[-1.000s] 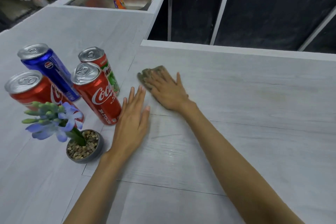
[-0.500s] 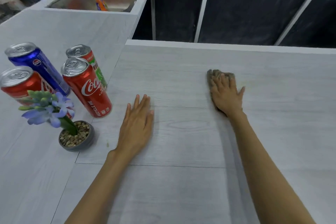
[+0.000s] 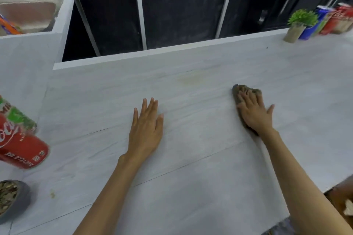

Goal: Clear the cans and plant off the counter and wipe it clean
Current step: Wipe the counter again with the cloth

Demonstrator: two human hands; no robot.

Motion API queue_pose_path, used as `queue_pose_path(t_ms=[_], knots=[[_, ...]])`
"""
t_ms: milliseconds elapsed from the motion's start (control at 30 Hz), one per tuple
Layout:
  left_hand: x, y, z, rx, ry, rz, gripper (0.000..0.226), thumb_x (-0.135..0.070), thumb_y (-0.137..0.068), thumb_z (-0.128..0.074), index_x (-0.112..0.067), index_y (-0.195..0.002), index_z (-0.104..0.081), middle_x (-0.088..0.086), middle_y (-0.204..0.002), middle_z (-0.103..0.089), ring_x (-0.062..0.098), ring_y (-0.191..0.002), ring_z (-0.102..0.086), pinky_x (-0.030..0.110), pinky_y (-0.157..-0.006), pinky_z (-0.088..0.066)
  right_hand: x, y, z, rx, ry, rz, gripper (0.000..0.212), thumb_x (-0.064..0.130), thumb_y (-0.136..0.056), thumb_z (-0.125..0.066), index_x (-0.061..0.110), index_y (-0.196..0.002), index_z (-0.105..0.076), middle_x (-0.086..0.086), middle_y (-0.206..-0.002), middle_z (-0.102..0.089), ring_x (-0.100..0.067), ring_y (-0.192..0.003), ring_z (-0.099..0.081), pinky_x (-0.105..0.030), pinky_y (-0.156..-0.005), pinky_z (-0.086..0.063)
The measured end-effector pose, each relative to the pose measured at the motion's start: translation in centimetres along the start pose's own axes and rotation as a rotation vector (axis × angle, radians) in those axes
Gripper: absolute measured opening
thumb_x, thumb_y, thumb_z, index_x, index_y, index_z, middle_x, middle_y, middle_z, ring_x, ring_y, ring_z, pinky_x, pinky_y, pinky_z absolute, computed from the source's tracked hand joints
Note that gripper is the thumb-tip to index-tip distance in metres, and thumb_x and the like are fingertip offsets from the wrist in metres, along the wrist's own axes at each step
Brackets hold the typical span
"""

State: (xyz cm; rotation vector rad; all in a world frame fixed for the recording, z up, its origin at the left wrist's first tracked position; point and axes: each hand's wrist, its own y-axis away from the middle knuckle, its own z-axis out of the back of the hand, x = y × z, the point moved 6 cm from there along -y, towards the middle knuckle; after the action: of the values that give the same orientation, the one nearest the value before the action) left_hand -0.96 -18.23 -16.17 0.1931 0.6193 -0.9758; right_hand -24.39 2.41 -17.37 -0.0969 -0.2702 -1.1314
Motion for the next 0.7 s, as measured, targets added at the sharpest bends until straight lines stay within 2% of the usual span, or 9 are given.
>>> queue_pose_path(t_ms=[33, 100, 167, 233, 333, 433, 567, 633, 700], knots=[[-0.4, -0.4, -0.5, 0.020, -0.009, 0.004, 0.051, -0.029, -0.099, -0.020, -0.015, -0.146, -0.005, -0.004, -0.157, -0.004, -0.001, -0.138, 0.011, 0.025, -0.114, 0.014, 1.1, -1.6, -0.1, 0.000, -0.021, -0.048, 0.050, 0.036, -0.099, -0.018, 0.032, -0.149, -0.011, 0.007, -0.159, -0.001, -0.019, -0.146, 0.007, -0.060, -0.113, 0.006], [-1.0, -1.2, -1.3, 0.044, -0.030, 0.014, 0.051, -0.029, -0.099, -0.020, -0.015, -0.147, -0.005, -0.003, -0.157, -0.003, 0.006, -0.143, 0.009, 0.027, -0.115, 0.014, 6.3, -3.1, -1.6, 0.024, -0.034, 0.024, 0.051, 0.034, -0.099, -0.018, 0.029, -0.149, -0.009, 0.004, -0.159, 0.002, -0.023, -0.146, 0.007, -0.060, -0.112, 0.006], [-1.3, -2.1, -1.8, 0.050, -0.041, 0.035, 0.052, -0.028, -0.099, -0.020, -0.014, -0.147, -0.005, -0.003, -0.157, -0.003, 0.008, -0.144, 0.008, 0.028, -0.115, 0.013, 12.9, -1.5, -4.1, 0.021, 0.017, 0.268, 0.052, 0.033, -0.099, -0.020, 0.029, -0.149, -0.009, 0.005, -0.159, -0.001, -0.025, -0.146, 0.007, -0.061, -0.111, 0.003], [-1.3, -3.0, -2.1, 0.051, -0.053, 0.067, 0.052, -0.029, -0.100, -0.019, -0.015, -0.147, -0.004, -0.003, -0.157, -0.001, 0.007, -0.144, 0.009, 0.028, -0.116, 0.013, 17.0, 2.5, -5.8, 0.047, 0.056, 0.500, 0.057, 0.043, -0.093, -0.010, 0.030, -0.149, -0.009, 0.006, -0.159, -0.002, -0.021, -0.146, 0.008, -0.059, -0.111, 0.006], [-1.2, -4.4, -2.3, 0.051, -0.077, 0.090, 0.052, -0.031, -0.099, -0.017, -0.016, -0.147, -0.005, -0.003, -0.157, -0.001, 0.007, -0.144, 0.009, 0.029, -0.117, 0.012, 15.0, 5.5, -5.4, 0.137, 0.051, 0.634, 0.077, 0.052, -0.074, 0.011, 0.037, -0.148, -0.005, 0.013, -0.158, 0.005, -0.011, -0.145, 0.013, -0.052, -0.113, 0.013], [-1.1, -5.8, -2.6, 0.057, -0.101, 0.101, 0.053, -0.033, -0.099, -0.016, -0.015, -0.147, -0.004, -0.003, -0.157, 0.001, 0.007, -0.143, 0.010, 0.029, -0.116, 0.014, 6.9, 1.5, -2.8, 0.078, 0.081, 0.543, 0.067, 0.054, -0.081, 0.005, 0.042, -0.147, -0.004, 0.017, -0.156, 0.009, -0.008, -0.144, 0.014, -0.055, -0.113, 0.007], [-1.2, -7.7, -3.2, 0.035, -0.148, 0.128, 0.054, -0.034, -0.099, -0.015, -0.015, -0.147, -0.002, -0.003, -0.157, 0.002, 0.007, -0.143, 0.012, 0.029, -0.115, 0.015, -1.8, -9.0, 0.9, 0.031, 0.031, 0.118, 0.050, 0.039, -0.099, -0.015, 0.033, -0.148, -0.011, 0.009, -0.159, 0.001, -0.014, -0.146, 0.010, -0.058, -0.113, 0.005], [-1.2, -8.6, -3.2, 0.016, -0.165, 0.136, 0.054, -0.034, -0.098, -0.015, -0.015, -0.147, -0.001, -0.003, -0.157, 0.002, 0.007, -0.143, 0.012, 0.029, -0.115, 0.016, 0.0, -13.2, 1.0, 0.015, -0.033, 0.023, 0.050, 0.038, -0.099, -0.015, 0.032, -0.149, -0.011, 0.007, -0.159, 0.001, -0.016, -0.146, 0.009, -0.056, -0.115, 0.007], [-1.2, -9.3, -2.9, -0.008, -0.203, 0.122, 0.054, -0.033, -0.098, -0.016, -0.015, -0.147, -0.001, -0.003, -0.157, 0.002, 0.007, -0.143, 0.013, 0.029, -0.114, 0.017, 5.5, -15.1, -0.5, 0.055, -0.049, 0.083, 0.051, 0.038, -0.099, -0.013, 0.030, -0.149, -0.008, 0.004, -0.159, 0.005, -0.020, -0.146, 0.009, -0.055, -0.115, 0.008]])
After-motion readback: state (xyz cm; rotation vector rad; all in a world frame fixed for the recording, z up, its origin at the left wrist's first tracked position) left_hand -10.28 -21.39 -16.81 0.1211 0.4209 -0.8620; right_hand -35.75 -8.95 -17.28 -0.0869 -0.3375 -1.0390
